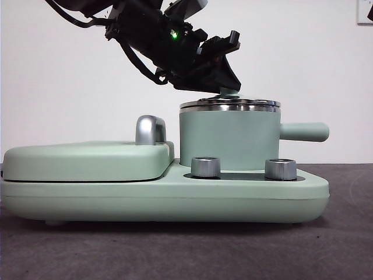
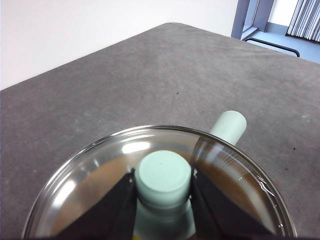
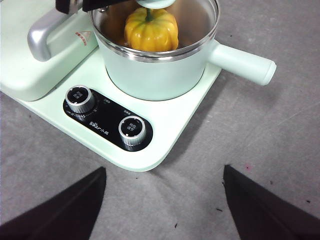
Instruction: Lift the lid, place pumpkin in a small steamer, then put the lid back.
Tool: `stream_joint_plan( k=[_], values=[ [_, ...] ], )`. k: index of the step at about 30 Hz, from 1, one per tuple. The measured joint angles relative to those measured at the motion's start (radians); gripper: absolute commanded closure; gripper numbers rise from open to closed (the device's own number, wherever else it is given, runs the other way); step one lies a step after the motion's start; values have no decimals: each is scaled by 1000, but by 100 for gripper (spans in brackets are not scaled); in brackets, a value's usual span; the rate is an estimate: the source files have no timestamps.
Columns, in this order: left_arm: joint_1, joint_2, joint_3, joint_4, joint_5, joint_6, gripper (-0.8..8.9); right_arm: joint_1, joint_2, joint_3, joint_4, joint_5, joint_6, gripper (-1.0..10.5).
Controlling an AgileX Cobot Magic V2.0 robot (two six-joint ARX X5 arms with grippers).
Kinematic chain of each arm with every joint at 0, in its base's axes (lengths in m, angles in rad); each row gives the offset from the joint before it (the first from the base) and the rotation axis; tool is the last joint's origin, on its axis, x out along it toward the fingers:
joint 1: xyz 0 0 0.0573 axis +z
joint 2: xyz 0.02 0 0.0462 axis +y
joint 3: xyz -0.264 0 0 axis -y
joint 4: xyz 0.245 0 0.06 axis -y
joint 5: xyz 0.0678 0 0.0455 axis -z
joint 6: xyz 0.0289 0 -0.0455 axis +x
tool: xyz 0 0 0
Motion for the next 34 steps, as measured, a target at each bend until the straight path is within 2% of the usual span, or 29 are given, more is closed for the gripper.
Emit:
stream_joint_plan(
  k=[5, 9, 11, 16, 20, 27, 34],
  values=[
    [0, -3, 8, -25, 0, 2, 796, 0, 0, 0, 0, 0, 0, 587],
    [0, -3, 8, -26, 0, 2, 635, 0, 0, 0, 0, 0, 0, 587],
    [0, -3, 8, -27, 0, -1, 590, 0, 0, 0, 0, 0, 0, 587],
    [0, -4, 8, -41, 1, -1, 584, 0, 0, 0, 0, 0, 0, 587],
    [0, -14, 8, -53, 1, -2, 524, 0, 0, 0, 0, 0, 0, 587],
    [5, -153, 8, -215, 2, -2, 525, 0, 0, 0, 3, 0, 0, 587],
    [45, -342, 8, -529, 2, -59, 528, 0, 25, 0, 59, -17, 0, 586]
  ],
)
